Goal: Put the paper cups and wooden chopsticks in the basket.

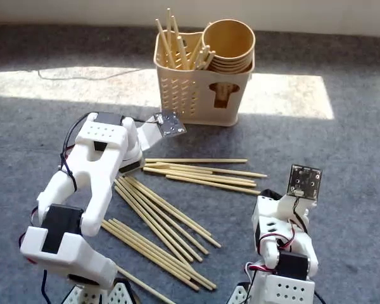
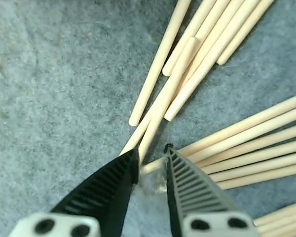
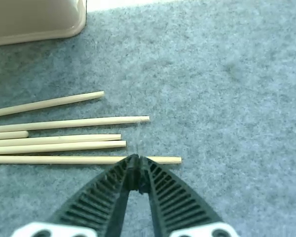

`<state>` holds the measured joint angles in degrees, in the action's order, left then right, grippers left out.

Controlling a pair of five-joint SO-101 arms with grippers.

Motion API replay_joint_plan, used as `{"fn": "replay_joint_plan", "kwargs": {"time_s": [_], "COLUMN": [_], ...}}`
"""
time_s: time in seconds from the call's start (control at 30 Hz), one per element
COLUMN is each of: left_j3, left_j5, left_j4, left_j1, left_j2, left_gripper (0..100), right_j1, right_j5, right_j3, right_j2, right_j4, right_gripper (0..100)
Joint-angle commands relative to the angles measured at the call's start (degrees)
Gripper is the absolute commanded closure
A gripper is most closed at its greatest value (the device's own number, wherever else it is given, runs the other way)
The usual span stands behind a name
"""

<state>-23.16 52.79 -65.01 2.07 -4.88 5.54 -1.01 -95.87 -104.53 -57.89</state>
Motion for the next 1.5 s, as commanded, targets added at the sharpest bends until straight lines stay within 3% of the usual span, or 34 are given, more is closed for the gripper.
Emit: {"fn": "replay_joint_plan", "kwargs": {"time_s": [0.0,0.7,0.93,1.33,1.47], "left_j3": [1.9,2.5,1.8,2.3,2.4], "left_j5": [0.4,0.4,0.0,-0.2,-6.0], "left_j4": [1.9,3.6,2.9,-9.5,-9.4], "left_j1": [0.9,1.0,1.1,1.2,1.2], "left_j2": [0.3,-6.5,-1.5,13.9,20.4], "left_gripper": [90,94,97,97,97], "right_j1": [0.6,0.6,0.6,0.6,0.6], "right_j5": [0.3,0.3,0.3,0.3,0.3], "right_j3": [-6.8,-6.8,-6.8,-6.8,-6.8], "right_j2": [-0.7,-0.7,-0.7,-0.7,-0.7], "right_j4": [-0.3,-0.3,-0.3,-0.3,-0.3], "right_gripper": [99.2,99.2,99.2,99.2,99.2]}}
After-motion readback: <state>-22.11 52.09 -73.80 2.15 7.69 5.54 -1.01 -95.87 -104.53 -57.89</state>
